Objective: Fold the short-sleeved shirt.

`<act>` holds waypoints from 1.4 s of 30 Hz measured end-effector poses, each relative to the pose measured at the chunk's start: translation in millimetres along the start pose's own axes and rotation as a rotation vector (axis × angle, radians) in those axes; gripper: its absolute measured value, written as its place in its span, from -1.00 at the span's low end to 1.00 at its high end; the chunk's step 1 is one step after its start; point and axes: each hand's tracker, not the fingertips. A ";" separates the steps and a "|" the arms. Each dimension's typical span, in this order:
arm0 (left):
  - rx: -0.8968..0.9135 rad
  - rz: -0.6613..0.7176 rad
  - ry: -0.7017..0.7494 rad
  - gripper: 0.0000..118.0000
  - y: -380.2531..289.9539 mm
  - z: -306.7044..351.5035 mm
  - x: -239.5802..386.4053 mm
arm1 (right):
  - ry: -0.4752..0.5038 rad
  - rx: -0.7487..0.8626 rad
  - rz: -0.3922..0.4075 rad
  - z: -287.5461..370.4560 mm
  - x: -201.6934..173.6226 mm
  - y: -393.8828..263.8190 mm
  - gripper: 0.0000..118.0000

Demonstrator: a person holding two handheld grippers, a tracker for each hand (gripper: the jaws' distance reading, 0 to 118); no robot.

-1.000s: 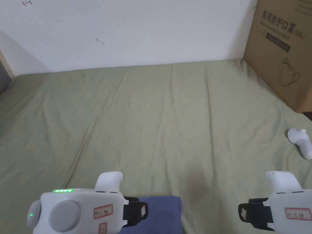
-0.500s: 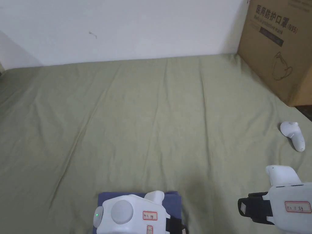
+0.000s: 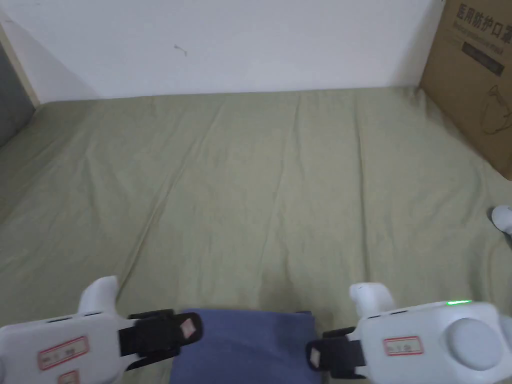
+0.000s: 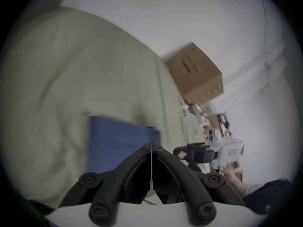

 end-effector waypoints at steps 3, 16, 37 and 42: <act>0.026 0.125 0.028 -0.98 -1.5 18.5 -41.1 | -0.009 -0.090 0.002 -41.1 1.5 -5.2 -1.00; -0.192 0.264 -0.261 0.81 -1.4 -39.8 -126.8 | 0.037 -0.099 -0.182 -41.9 46.4 -30.4 -1.00; -0.305 0.188 -0.274 -0.67 -23.0 -127.1 -119.1 | 0.053 -0.084 -0.256 -37.3 47.6 -30.8 -1.00; -0.208 -0.023 -0.169 -0.67 0.4 -69.3 -79.5 | 0.024 0.025 -0.189 0.7 26.9 -14.2 -1.00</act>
